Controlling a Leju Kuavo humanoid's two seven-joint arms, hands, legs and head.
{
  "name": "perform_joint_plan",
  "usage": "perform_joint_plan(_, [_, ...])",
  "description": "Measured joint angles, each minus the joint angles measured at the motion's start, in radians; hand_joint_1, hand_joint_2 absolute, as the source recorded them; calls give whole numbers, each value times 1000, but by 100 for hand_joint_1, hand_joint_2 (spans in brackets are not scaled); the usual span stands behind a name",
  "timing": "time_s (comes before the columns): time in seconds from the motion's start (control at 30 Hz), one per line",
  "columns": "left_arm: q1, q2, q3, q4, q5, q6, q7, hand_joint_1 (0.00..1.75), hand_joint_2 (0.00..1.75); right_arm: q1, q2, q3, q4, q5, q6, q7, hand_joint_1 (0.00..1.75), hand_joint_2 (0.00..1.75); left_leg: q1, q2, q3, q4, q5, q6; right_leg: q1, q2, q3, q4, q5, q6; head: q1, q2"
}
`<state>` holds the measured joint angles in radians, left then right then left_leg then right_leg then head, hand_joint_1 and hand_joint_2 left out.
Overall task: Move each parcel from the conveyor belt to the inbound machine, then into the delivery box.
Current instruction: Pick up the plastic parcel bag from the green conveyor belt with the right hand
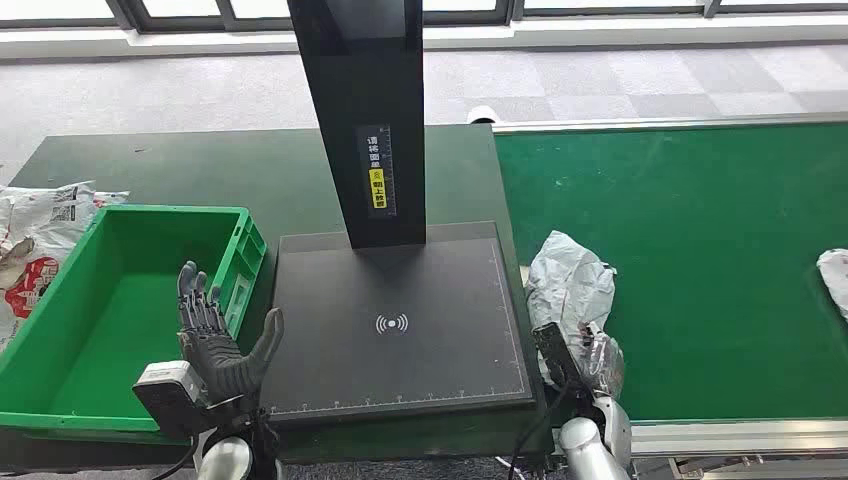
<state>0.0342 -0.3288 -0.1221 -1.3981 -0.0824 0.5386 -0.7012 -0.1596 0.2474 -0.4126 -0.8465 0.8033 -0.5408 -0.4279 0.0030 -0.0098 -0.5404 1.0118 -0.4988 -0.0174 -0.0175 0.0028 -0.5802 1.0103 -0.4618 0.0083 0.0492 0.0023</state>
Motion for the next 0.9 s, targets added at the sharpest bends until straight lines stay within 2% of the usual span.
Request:
perform_joint_plan(0.27, [0, 0, 0, 0, 0, 0, 0, 0, 175, 66, 42, 2, -212, -14, 1, 13, 175, 175, 0, 2, 0, 0, 0, 0, 0, 1, -2, 0, 0, 0, 0, 0])
perform_joint_plan(0.63, [0, 0, 0, 0, 0, 0, 0, 0, 175, 90, 55, 2, -281, -22, -4, 7, 175, 175, 0, 2, 0, 0, 0, 0, 0, 1, -1, 0, 0, 0, 0, 0])
perform_joint_plan(0.8, [0, 0, 0, 0, 0, 0, 0, 0, 175, 111, 67, 28, -339, -41, -81, -53, 175, 175, 0, 2, -1, 0, 0, 0, 0, 1, -2, 0, 0, 0, 0, 0])
perform_joint_plan(0.9, [0, 0, 0, -1, 0, 0, 0, 0, 175, 131, 80, 71, -407, -27, -126, -58, 175, 175, 0, 2, -1, 0, 0, 0, 0, 2, -2, 0, 0, 0, 0, 0])
